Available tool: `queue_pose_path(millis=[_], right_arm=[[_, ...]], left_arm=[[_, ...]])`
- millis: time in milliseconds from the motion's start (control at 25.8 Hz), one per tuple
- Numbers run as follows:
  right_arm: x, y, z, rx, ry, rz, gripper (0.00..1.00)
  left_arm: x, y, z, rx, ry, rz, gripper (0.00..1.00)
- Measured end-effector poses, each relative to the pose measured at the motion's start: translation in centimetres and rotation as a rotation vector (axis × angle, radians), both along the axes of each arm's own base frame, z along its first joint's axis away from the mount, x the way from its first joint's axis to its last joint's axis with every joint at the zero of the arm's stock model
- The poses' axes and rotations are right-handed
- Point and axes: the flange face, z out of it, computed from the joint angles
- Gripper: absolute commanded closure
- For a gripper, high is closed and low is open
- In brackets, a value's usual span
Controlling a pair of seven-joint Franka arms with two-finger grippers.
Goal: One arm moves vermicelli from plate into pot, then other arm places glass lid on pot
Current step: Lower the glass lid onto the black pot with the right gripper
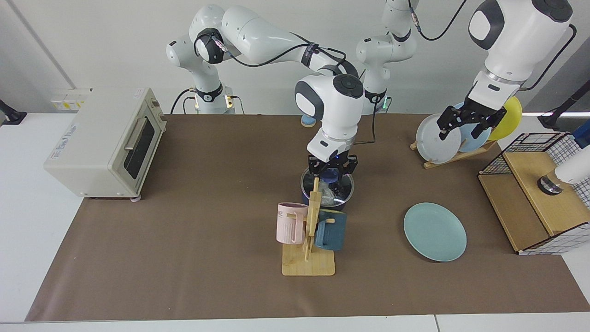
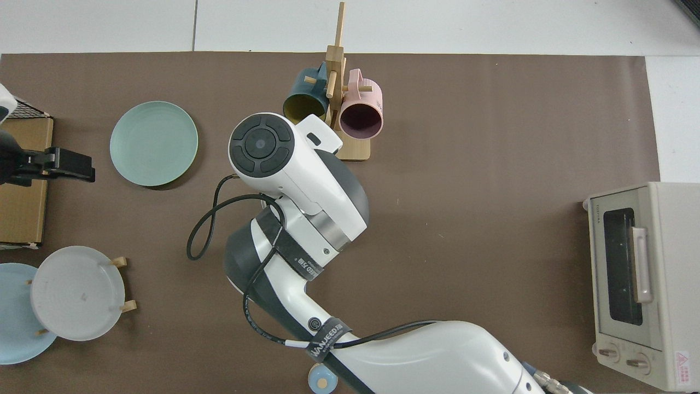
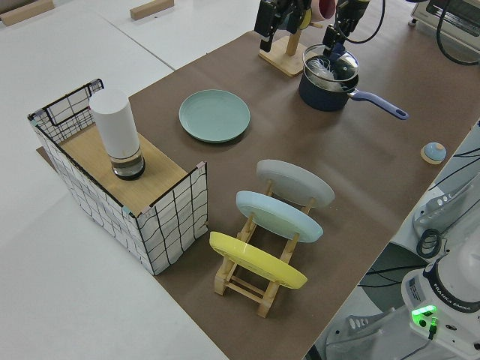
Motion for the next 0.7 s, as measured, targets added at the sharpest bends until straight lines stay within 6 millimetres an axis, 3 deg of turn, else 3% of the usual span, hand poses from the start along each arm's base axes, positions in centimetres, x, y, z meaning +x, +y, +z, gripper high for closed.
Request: queue_pose_path(millis=[621, 699], right_arm=[[-0.08, 0.04, -0.87, 0.0, 0.017, -0.001, 0.97], [-0.09, 0.05, -0.87, 0.001, 0.017, -0.002, 0.01]], left_arm=[[0.0, 0.0, 0.0, 0.0, 0.0, 0.0, 0.0], [0.0, 0.0, 0.0, 0.0, 0.0, 0.0, 0.0]])
